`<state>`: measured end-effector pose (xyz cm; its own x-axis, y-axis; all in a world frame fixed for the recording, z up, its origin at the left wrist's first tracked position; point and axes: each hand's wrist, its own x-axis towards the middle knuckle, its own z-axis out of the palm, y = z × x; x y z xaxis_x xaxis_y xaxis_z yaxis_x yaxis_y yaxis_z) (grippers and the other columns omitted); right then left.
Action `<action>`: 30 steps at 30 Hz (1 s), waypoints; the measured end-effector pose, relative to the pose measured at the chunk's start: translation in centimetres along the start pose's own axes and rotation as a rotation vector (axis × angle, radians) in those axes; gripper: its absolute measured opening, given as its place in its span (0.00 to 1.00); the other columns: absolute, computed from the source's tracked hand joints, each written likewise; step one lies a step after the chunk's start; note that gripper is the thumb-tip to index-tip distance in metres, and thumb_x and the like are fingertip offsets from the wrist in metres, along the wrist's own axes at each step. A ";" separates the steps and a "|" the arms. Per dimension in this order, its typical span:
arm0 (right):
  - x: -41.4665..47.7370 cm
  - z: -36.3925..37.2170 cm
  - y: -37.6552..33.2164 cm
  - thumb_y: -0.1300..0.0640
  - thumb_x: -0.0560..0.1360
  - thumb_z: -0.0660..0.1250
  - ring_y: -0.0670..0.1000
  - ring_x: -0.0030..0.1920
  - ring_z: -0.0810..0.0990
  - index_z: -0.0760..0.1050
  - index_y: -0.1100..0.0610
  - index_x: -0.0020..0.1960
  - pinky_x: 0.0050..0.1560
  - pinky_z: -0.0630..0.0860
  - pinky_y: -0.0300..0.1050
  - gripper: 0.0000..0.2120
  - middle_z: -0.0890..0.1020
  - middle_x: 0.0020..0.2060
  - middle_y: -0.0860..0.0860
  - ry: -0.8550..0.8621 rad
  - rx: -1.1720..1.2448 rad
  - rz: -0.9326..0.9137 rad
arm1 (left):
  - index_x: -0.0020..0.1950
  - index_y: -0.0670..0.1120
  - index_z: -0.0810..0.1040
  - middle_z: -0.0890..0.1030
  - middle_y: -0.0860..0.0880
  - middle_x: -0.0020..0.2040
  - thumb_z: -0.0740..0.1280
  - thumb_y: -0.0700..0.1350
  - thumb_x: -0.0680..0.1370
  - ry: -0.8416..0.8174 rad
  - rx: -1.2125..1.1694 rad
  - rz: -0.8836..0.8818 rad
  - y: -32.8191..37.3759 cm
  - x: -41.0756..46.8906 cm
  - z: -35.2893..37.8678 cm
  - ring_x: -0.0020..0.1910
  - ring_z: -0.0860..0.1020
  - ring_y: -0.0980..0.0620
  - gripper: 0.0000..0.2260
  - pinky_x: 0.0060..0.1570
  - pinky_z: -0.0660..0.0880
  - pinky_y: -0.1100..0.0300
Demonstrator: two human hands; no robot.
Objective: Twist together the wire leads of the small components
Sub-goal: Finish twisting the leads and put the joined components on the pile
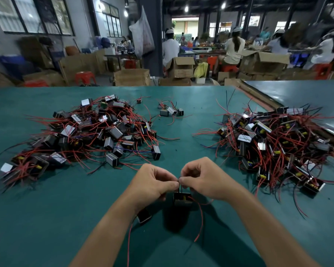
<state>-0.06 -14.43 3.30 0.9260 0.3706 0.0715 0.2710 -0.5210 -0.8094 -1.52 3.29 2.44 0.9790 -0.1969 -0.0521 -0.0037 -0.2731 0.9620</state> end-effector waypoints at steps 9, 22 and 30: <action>0.2 -0.1 -0.3 0.65 0.75 0.67 0.48 0.25 0.71 0.76 0.56 0.33 0.28 0.68 0.39 0.13 0.76 0.26 0.52 -0.090 0.047 0.182 | 0.35 0.47 0.85 0.78 0.53 0.24 0.75 0.36 0.71 0.017 0.116 0.098 -0.1 0.2 0.1 0.21 0.68 0.59 0.07 0.25 0.64 0.69; -0.7 -1.2 -0.4 0.70 0.73 0.71 0.43 0.27 0.71 0.79 0.59 0.38 0.30 0.69 0.35 0.09 0.78 0.25 0.45 -0.133 0.278 -0.072 | 0.37 0.41 0.81 0.76 0.48 0.28 0.71 0.33 0.73 -0.132 -0.131 -0.025 0.9 -0.5 -0.4 0.22 0.70 0.57 0.07 0.22 0.66 0.68; -1.0 -1.6 -0.3 0.62 0.72 0.75 0.50 0.31 0.71 0.82 0.59 0.39 0.32 0.68 0.43 0.04 0.80 0.29 0.53 -0.173 0.194 -0.180 | 0.36 0.42 0.83 0.80 0.47 0.30 0.70 0.31 0.72 -0.241 -0.169 -0.103 0.8 -0.5 -0.5 0.22 0.70 0.58 0.08 0.22 0.66 0.68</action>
<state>-0.66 -15.93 4.42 0.8048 0.5776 0.1365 0.3556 -0.2851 -0.8901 -1.94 3.70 3.35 0.8957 -0.3998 -0.1945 0.1467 -0.1471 0.9782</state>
